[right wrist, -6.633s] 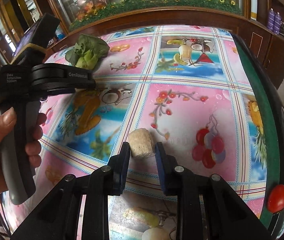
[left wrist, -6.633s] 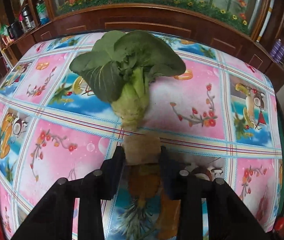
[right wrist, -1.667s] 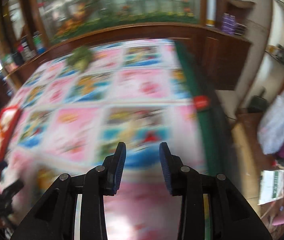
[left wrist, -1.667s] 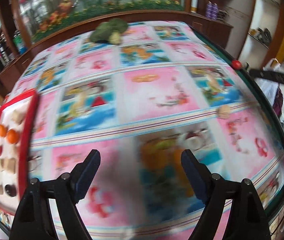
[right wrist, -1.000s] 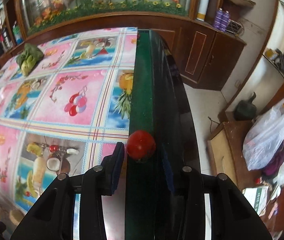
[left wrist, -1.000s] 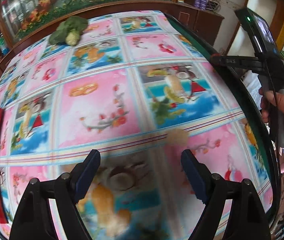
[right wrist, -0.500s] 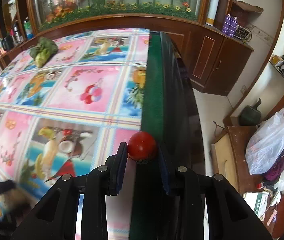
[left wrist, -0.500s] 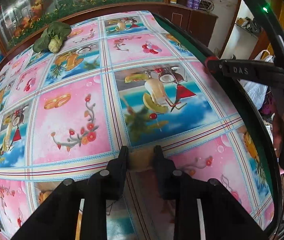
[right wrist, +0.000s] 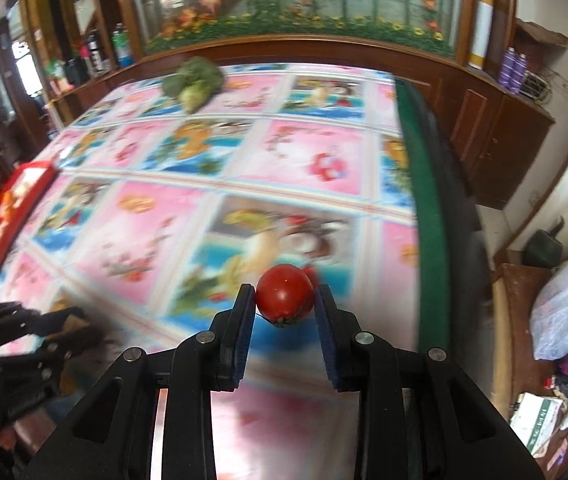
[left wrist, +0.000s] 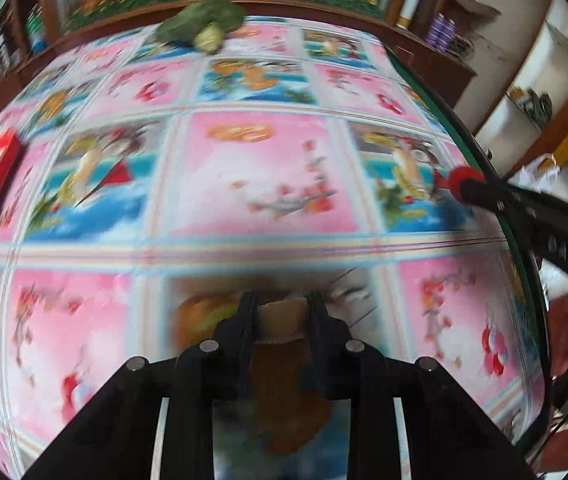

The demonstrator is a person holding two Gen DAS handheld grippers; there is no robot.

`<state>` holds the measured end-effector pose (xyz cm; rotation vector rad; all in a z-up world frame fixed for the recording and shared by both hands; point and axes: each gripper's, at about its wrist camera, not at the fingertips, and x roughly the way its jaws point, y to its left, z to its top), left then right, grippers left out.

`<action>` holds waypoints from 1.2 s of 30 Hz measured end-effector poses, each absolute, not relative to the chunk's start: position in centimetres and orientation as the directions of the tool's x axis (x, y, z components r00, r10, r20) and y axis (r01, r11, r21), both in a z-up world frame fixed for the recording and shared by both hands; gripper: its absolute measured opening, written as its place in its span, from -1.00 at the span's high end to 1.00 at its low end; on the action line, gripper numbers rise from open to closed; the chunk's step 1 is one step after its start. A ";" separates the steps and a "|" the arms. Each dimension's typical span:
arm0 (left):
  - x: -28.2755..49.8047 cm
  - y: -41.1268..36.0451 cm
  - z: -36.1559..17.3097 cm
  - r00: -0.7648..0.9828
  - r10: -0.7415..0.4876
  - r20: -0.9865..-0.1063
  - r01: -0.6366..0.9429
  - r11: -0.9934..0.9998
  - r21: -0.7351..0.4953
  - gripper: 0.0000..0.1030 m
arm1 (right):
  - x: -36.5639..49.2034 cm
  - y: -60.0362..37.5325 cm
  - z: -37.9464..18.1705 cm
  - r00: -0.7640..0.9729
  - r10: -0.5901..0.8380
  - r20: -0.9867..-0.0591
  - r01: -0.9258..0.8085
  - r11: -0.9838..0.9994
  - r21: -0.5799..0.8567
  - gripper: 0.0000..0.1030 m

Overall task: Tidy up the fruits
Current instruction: 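Carry the tomato in the right tool while the left tool carries the tan piece to the tray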

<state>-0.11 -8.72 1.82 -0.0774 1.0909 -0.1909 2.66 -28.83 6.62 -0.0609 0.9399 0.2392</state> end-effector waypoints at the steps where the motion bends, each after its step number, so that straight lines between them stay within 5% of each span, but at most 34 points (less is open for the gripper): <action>1: -0.5 -7.7 1.8 0.447 -0.195 -0.873 0.103 0.981 -0.166 0.45 | 2.1 -28.1 6.7 0.564 0.186 -0.805 -0.240 0.969 0.056 0.42; 14: -4.4 2.8 1.6 0.456 -0.235 -0.859 0.017 0.967 -0.256 0.45 | -3.0 -18.1 6.1 0.517 0.271 -0.812 -0.351 0.932 0.088 0.42; 36: -7.1 9.6 3.2 0.510 -0.242 -0.825 -0.007 0.958 -0.286 0.46 | -5.3 -8.7 6.2 0.451 0.333 -0.828 -0.459 0.882 0.105 0.43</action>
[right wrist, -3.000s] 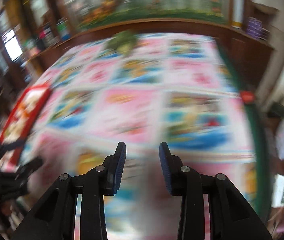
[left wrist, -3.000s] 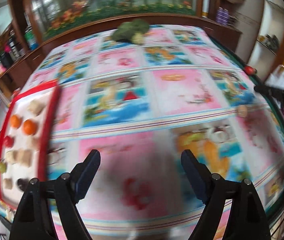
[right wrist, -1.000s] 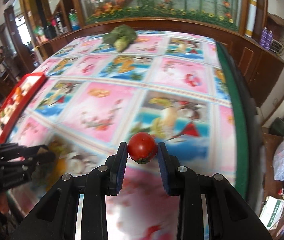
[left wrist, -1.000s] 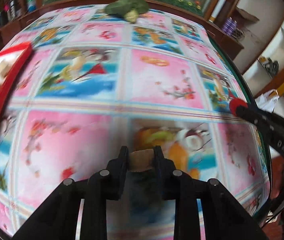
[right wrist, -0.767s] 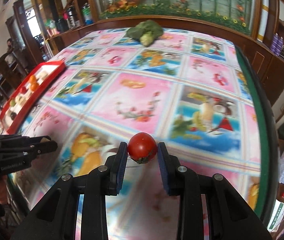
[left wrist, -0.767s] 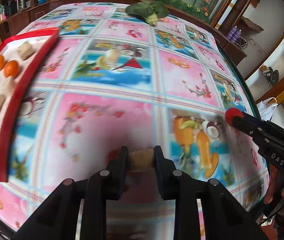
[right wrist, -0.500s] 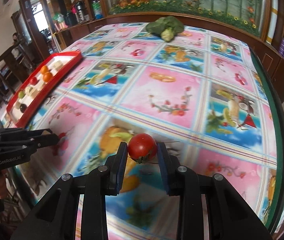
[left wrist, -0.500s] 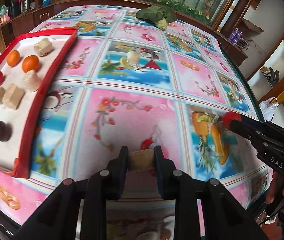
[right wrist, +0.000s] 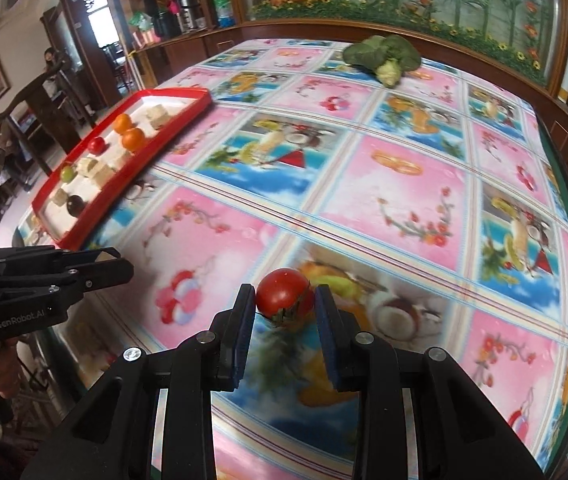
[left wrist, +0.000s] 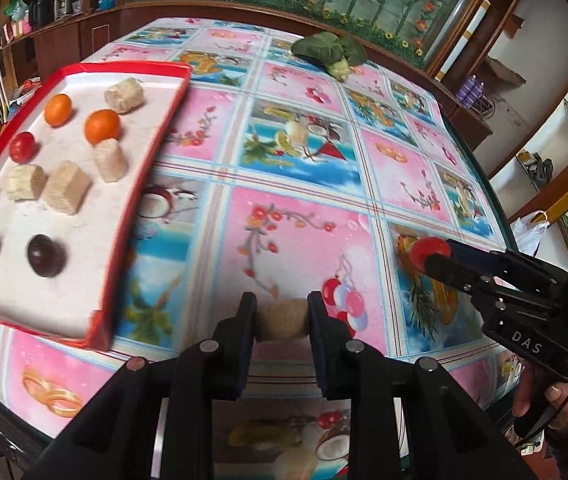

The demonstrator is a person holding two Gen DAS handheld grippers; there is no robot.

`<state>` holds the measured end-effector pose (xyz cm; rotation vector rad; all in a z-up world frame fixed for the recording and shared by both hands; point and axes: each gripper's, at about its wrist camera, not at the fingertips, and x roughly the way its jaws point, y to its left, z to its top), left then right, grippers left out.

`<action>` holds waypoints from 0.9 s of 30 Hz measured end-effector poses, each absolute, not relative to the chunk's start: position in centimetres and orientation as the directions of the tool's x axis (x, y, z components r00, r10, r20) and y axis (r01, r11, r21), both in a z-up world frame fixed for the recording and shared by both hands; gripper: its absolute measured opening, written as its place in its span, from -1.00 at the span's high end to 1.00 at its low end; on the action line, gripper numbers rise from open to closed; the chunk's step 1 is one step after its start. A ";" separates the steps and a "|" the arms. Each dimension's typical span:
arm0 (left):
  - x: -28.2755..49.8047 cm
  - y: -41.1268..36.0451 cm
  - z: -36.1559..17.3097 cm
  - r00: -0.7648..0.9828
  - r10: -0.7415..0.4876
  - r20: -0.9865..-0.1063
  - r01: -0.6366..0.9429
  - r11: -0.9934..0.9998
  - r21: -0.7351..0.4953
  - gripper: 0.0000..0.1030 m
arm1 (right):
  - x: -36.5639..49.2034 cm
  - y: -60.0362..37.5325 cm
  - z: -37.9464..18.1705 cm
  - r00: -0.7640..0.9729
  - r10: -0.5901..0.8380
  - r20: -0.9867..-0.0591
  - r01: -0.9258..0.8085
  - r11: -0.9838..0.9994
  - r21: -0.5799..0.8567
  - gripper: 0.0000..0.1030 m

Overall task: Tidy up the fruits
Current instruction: 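Carry the tomato in the right tool while the left tool carries the tan piece to the tray, then open the left tool over the tray while the right tool releases the tomato there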

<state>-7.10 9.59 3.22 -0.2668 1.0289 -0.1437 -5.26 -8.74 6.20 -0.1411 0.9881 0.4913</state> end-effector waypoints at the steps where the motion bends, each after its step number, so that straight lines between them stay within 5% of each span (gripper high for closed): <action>1: -7.2 10.0 3.4 0.515 -0.240 -0.822 -0.012 0.958 -0.287 0.46 | -5.2 -8.3 6.3 0.449 0.339 -0.826 -0.467 0.878 0.107 0.43; 27: -8.0 26.3 3.8 0.565 0.004 -0.825 -0.319 0.923 -0.214 0.46 | -2.1 12.1 8.0 0.312 0.506 -0.804 -0.747 0.654 0.122 0.43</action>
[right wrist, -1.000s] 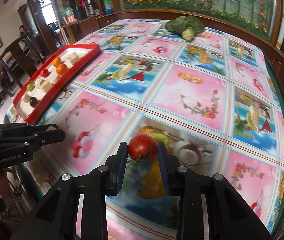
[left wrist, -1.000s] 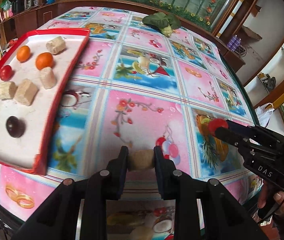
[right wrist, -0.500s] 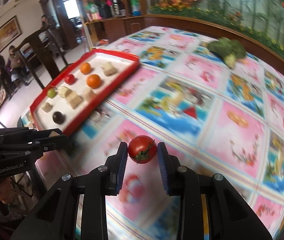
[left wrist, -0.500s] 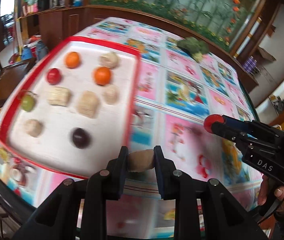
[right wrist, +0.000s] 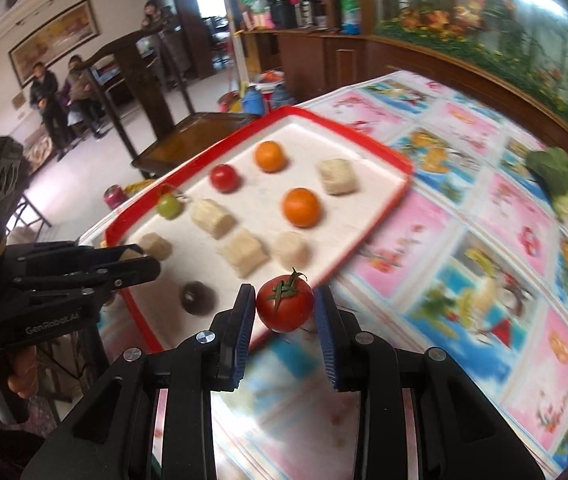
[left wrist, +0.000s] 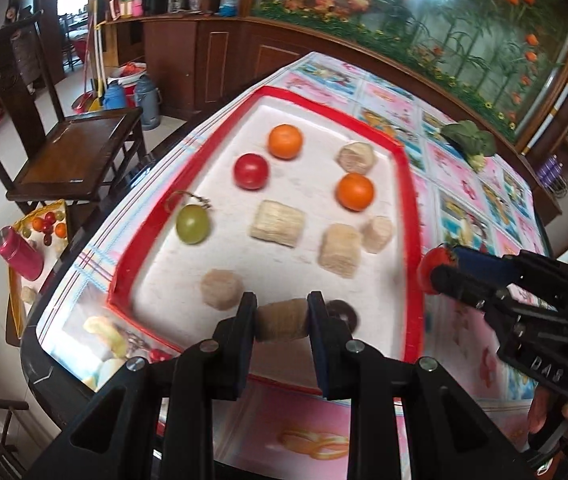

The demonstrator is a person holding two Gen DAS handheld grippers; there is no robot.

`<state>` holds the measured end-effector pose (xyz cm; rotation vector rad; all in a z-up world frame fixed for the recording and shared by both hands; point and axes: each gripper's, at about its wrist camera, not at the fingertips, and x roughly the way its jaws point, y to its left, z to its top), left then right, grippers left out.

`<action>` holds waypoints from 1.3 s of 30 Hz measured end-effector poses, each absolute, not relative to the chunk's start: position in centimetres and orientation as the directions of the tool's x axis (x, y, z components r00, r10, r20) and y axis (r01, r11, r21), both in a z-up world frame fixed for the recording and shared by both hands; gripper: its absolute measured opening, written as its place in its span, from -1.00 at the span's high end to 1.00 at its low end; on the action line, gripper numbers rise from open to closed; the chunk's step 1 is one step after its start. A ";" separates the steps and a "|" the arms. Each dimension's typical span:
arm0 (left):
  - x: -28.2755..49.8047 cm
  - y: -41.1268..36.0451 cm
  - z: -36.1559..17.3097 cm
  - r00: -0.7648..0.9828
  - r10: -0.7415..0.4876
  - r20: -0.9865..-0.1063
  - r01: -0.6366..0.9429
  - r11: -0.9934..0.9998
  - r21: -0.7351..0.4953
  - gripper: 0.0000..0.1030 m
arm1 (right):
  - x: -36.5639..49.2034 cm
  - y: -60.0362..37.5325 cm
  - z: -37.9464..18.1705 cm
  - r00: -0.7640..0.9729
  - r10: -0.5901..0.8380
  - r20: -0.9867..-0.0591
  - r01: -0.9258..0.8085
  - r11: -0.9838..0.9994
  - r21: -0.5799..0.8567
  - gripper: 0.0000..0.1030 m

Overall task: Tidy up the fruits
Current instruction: 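Open the left tool over the tray while the right tool releases the tomato there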

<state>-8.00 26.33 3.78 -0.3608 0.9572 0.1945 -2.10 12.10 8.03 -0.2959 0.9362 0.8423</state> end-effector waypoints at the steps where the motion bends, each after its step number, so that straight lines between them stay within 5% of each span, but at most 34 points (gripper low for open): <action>1: -7.9 26.5 3.5 0.560 0.003 -0.829 -0.323 0.922 -0.214 0.46 | -2.2 13.0 7.7 0.300 0.507 -0.808 -0.756 0.643 0.122 0.43; 22: -6.2 26.5 1.2 0.527 0.026 -0.850 -0.327 0.929 -0.174 0.44 | -1.4 16.2 4.3 0.263 0.464 -0.846 -0.784 0.613 0.093 0.43; 24: -6.2 26.4 1.2 0.528 0.019 -0.849 -0.320 0.931 -0.178 0.33 | -1.4 16.2 4.3 0.260 0.463 -0.847 -0.782 0.616 0.096 0.42; 26: -6.2 26.2 1.3 0.524 0.025 -0.851 -0.322 0.931 -0.170 -0.06 | -1.4 16.0 4.3 0.253 0.462 -0.850 -0.776 0.621 0.106 0.41; 28: -6.4 26.1 1.3 0.523 0.063 -0.850 -0.341 0.930 -0.140 -0.24 | -1.4 15.9 4.3 0.257 0.455 -0.853 -0.769 0.630 0.105 0.40; 39: -8.1 25.9 1.9 0.545 0.067 -0.836 -0.355 0.922 -0.158 -0.26 | -3.6 14.4 6.1 0.328 0.424 -0.844 -0.739 0.671 0.051 0.36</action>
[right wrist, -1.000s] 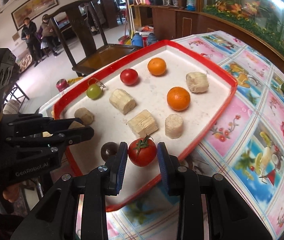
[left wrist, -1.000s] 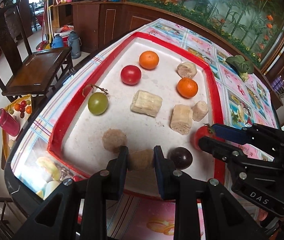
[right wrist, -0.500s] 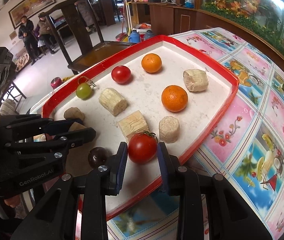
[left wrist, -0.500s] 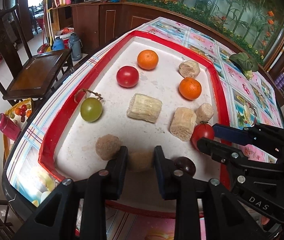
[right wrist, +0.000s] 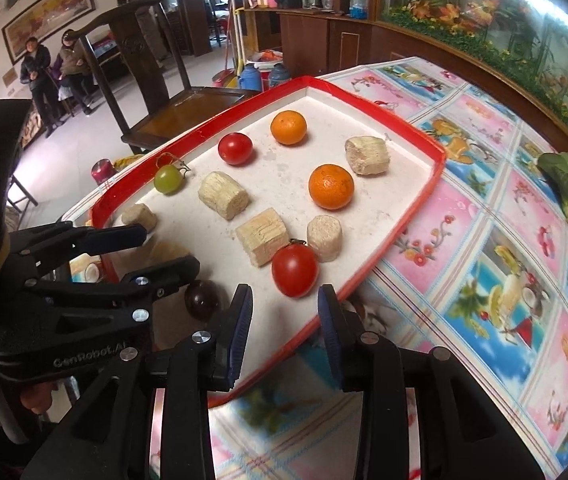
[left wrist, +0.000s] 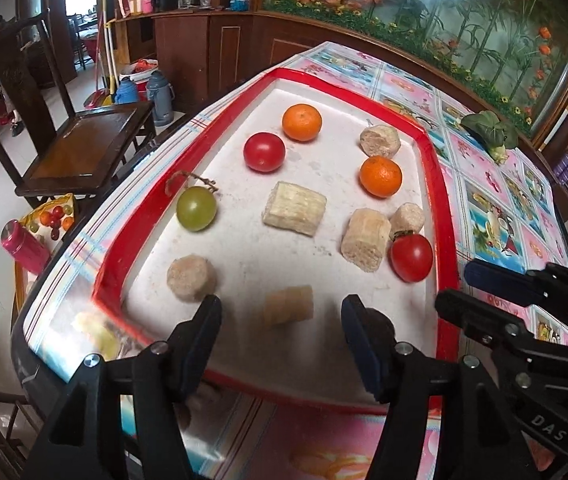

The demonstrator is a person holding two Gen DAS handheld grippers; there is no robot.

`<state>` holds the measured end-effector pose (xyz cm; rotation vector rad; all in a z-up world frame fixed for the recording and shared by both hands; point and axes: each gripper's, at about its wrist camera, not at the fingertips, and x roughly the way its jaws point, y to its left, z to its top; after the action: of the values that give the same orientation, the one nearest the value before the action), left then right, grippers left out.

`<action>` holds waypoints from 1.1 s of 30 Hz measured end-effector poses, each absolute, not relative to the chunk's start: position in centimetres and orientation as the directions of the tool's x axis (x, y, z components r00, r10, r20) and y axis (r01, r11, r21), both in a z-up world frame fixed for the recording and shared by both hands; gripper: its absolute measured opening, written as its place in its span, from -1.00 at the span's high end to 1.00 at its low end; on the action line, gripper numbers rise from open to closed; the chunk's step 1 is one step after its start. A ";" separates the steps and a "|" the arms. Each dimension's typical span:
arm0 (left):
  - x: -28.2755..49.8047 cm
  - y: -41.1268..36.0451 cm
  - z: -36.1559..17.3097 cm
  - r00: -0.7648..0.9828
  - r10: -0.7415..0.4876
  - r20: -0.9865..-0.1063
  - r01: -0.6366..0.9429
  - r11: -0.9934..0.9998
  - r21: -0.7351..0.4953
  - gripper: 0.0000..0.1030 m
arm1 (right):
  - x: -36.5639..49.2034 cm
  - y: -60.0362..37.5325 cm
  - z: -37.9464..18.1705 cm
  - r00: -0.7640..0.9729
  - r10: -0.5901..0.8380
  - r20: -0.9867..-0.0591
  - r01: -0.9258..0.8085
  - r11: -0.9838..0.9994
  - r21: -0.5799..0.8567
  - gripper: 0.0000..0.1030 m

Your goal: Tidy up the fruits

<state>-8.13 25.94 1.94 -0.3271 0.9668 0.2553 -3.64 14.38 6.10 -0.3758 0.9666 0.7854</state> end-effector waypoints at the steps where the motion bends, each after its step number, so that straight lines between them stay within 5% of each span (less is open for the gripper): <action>1: -8.6 25.7 2.3 0.549 0.085 -0.831 -0.362 0.921 -0.145 -0.26 | -3.9 14.1 6.3 0.330 0.426 -0.842 -0.736 0.675 0.053 0.34; 5: -10.3 24.7 3.5 0.569 0.141 -0.810 -0.408 0.904 -0.130 -0.32 | -4.8 12.7 6.6 0.319 0.423 -0.848 -0.725 0.686 0.070 0.26; 8: -11.9 23.9 4.2 0.568 0.202 -0.798 -0.457 0.883 -0.102 -0.74 | -5.9 11.5 6.8 0.316 0.417 -0.852 -0.723 0.687 0.068 0.21; 10: -12.8 23.5 4.2 0.563 0.230 -0.794 -0.482 0.871 -0.089 -0.81 | -6.8 10.7 7.0 0.324 0.415 -0.850 -0.721 0.691 0.062 -0.05; 12: -13.4 22.9 3.7 0.544 0.236 -0.805 -0.494 0.866 -0.080 -0.83 | -7.8 10.0 7.2 0.351 0.413 -0.840 -0.714 0.698 0.045 -0.70; 13: -13.6 22.7 3.4 0.530 0.236 -0.814 -0.501 0.862 -0.076 -0.84 | -8.4 9.5 7.4 0.377 0.414 -0.829 -0.710 0.704 0.030 -0.76; 33: -16.6 19.0 2.2 0.495 0.283 -0.822 -0.504 0.864 -0.006 -0.99 | -10.5 7.1 6.8 0.405 0.374 -0.834 -0.684 0.729 -0.006 -0.77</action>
<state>-16.59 19.02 2.16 -0.2601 0.9396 0.4831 -10.52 7.08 6.78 -0.3765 0.9363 0.6876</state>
